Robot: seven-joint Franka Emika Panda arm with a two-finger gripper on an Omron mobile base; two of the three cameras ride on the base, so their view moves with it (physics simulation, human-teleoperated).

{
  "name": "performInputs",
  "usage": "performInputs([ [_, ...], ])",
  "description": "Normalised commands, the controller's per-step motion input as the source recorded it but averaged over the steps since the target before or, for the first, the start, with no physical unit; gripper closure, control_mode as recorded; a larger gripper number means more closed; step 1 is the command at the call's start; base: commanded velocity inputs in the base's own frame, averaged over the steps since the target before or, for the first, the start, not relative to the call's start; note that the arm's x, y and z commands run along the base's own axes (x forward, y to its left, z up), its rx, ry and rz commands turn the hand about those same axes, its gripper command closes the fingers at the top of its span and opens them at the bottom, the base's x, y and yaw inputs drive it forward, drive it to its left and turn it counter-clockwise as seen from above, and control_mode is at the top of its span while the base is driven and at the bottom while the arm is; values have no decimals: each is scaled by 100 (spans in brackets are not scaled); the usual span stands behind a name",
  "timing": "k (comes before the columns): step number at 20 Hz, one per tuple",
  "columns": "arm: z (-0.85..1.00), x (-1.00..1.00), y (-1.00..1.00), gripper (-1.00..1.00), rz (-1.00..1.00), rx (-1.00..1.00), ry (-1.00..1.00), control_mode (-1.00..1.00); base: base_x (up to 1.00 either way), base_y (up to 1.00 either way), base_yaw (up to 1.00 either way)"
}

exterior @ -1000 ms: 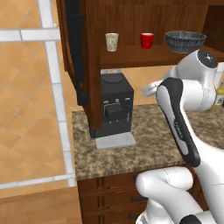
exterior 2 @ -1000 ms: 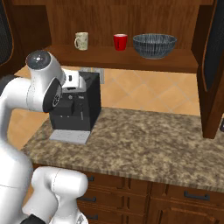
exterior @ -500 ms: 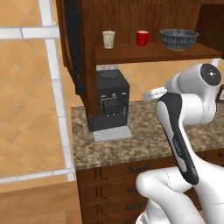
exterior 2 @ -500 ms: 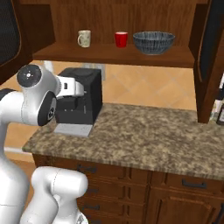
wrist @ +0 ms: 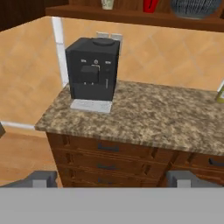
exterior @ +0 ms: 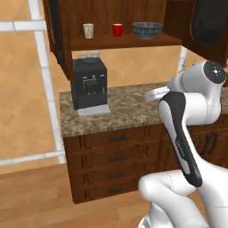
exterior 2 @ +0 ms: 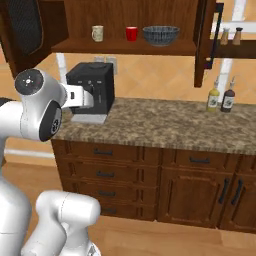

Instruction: Gather all objects into one cabinet and sort the glasses and bowls to opposite sides.

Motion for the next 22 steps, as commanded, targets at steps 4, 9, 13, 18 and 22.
performInputs([
  [4,0,0,0,-100,0,0,0,100,-43,-100,-1],
  [9,0,0,0,-100,0,0,0,100,-18,-100,0],
  [13,0,0,0,-100,0,0,0,100,0,-100,0],
  [18,0,0,0,-100,0,0,0,100,0,-100,0],
  [22,0,0,0,-100,0,0,0,100,0,-100,0],
])
